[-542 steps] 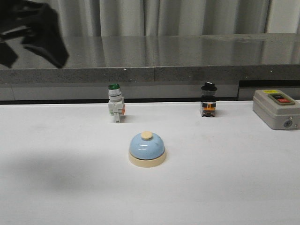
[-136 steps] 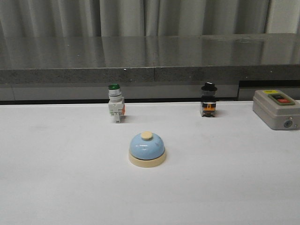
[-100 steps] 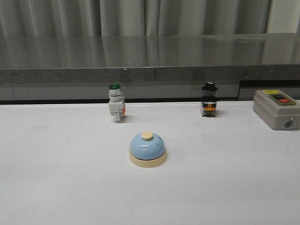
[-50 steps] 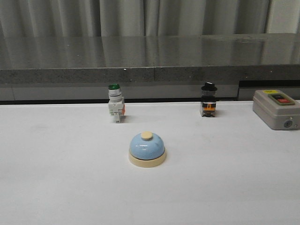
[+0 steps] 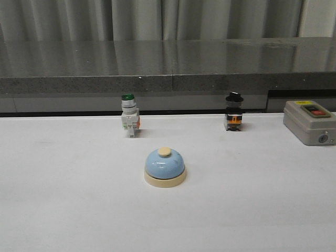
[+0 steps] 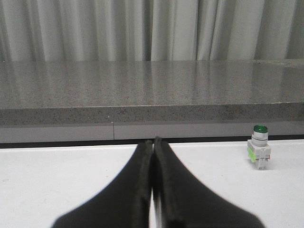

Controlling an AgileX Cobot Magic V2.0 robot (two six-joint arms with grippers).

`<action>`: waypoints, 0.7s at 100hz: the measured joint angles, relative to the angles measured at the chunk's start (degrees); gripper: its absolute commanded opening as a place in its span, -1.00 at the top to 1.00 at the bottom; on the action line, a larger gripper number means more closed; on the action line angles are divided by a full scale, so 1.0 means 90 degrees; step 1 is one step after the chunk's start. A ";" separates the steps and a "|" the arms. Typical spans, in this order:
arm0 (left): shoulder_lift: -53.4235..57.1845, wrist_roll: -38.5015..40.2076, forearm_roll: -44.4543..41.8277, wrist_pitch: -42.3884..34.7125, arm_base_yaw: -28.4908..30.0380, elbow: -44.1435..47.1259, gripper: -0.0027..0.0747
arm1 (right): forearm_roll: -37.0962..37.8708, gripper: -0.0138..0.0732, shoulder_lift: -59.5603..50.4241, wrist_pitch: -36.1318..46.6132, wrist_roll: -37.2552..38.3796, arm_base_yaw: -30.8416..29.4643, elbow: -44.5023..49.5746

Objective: Place and press bell with both arms

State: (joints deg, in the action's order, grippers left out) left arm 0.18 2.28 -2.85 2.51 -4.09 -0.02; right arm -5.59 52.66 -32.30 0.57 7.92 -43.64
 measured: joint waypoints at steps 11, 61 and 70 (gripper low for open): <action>0.0000 0.0000 0.0000 0.0000 0.0000 0.0000 0.98 | -0.0026 0.82 0.0604 0.0131 0.0000 0.0469 -0.0079; 0.0000 0.0000 -0.0010 -0.0003 0.0000 0.0000 0.98 | -0.0053 0.82 0.3814 0.0531 0.0000 0.2321 -0.1697; 0.0000 0.0000 -0.0010 -0.0003 0.0000 0.0000 0.98 | -0.0064 0.82 0.4289 0.0543 0.0000 0.2509 -0.2063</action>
State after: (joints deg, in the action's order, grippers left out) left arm 0.18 2.28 -2.94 2.49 -4.09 -0.02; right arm -6.16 91.27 -27.42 0.57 30.49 -62.21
